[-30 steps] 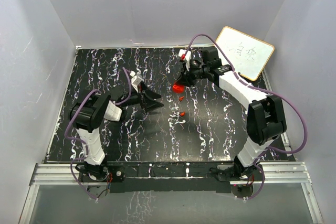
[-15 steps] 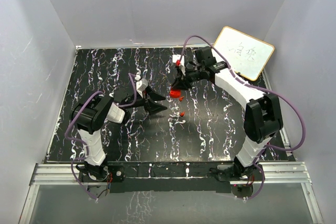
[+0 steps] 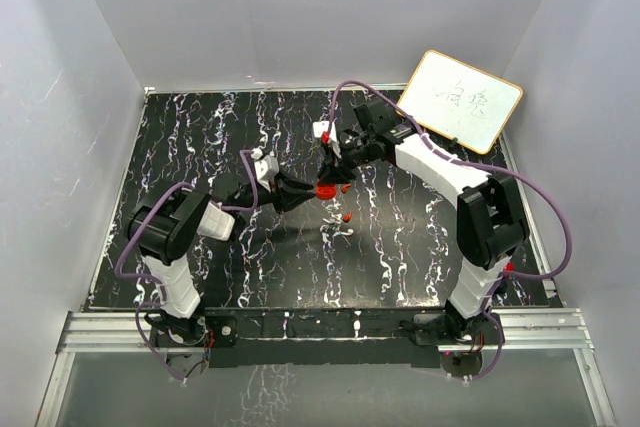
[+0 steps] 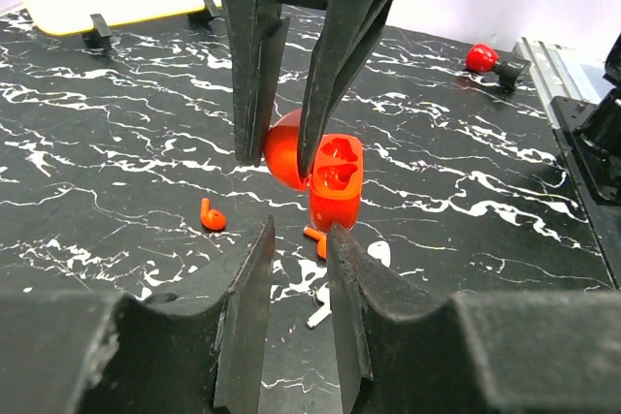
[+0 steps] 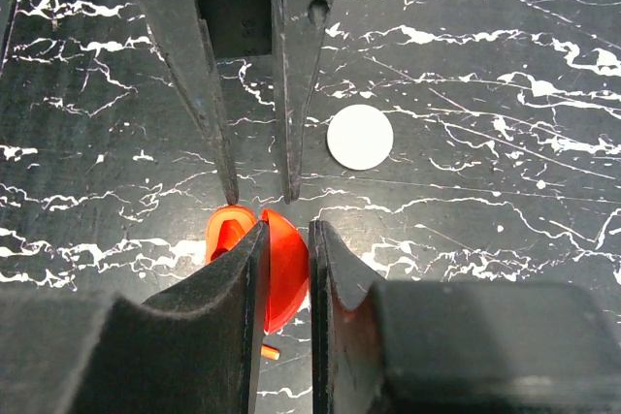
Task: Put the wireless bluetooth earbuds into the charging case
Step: Adjust the charging case.
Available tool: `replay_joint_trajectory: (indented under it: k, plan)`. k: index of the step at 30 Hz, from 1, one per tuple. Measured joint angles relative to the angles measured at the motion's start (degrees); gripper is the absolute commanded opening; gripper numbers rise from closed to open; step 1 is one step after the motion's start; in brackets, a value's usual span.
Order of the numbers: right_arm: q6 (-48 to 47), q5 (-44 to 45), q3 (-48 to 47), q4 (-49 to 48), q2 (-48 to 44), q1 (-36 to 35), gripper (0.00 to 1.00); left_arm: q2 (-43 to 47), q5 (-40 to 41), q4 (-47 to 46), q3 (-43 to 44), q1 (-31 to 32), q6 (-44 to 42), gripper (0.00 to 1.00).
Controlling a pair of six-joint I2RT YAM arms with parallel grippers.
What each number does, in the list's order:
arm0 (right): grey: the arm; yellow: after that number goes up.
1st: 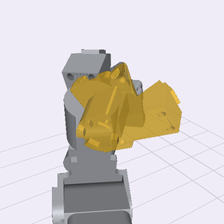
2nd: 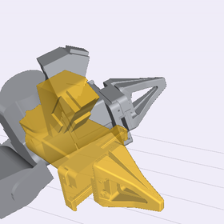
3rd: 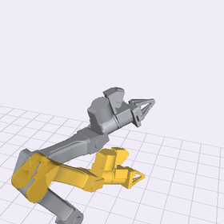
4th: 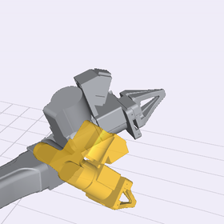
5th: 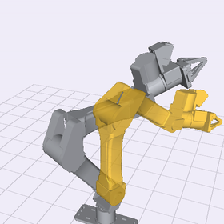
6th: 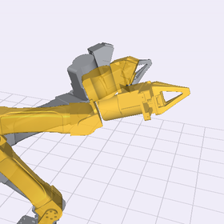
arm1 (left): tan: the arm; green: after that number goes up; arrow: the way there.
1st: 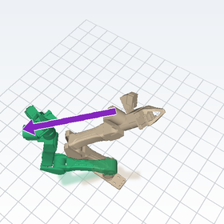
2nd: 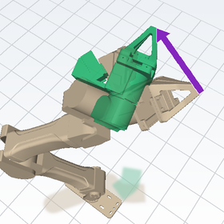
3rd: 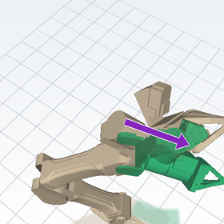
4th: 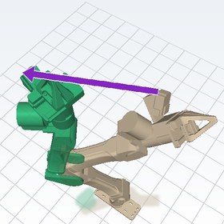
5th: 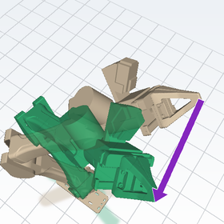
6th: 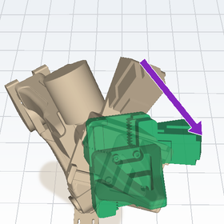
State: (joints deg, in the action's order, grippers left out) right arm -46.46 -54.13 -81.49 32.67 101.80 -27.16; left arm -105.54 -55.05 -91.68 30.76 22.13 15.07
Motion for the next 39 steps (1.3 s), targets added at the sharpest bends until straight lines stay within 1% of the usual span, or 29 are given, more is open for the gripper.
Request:
replay_joint_trajectory:
  k: [3, 9, 15, 23, 30, 39]
  plan:
    - [-0.76, 0.15, 0.0, 0.28, 0.7, -0.37, 0.0, 0.79, 0.85, -0.04, -1.55, 0.44, -2.73, 0.36]
    - [-1.66, 0.24, -0.07, 0.17, 0.7, -0.61, 0.0, 2.49, 1.29, -0.09, -4.39, 1.57, -7.96, 0.43]
    - [-2.54, 0.24, -0.07, 0.15, 0.7, -1.09, 0.0, 2.86, 1.88, -0.09, -5.46, 2.14, -10.8, 0.47]
    - [-3.96, 0.48, -0.07, 0.15, 0.7, -2.6, 0.0, 2.86, 2.45, -0.07, -5.22, 2.8, -11.98, 0.46]
    - [-4.7, 0.66, -0.2, 0.17, 0.7, -3.8, 0.0, 2.86, 2.84, -0.07, -5.16, 3.23, -12.11, 0.38]
    - [-4.94, 0.87, -1.22, 0.15, 0.72, -4.22, 0.0, 2.86, 3.39, -0.07, -5.16, 3.23, -12.11, 0.31]
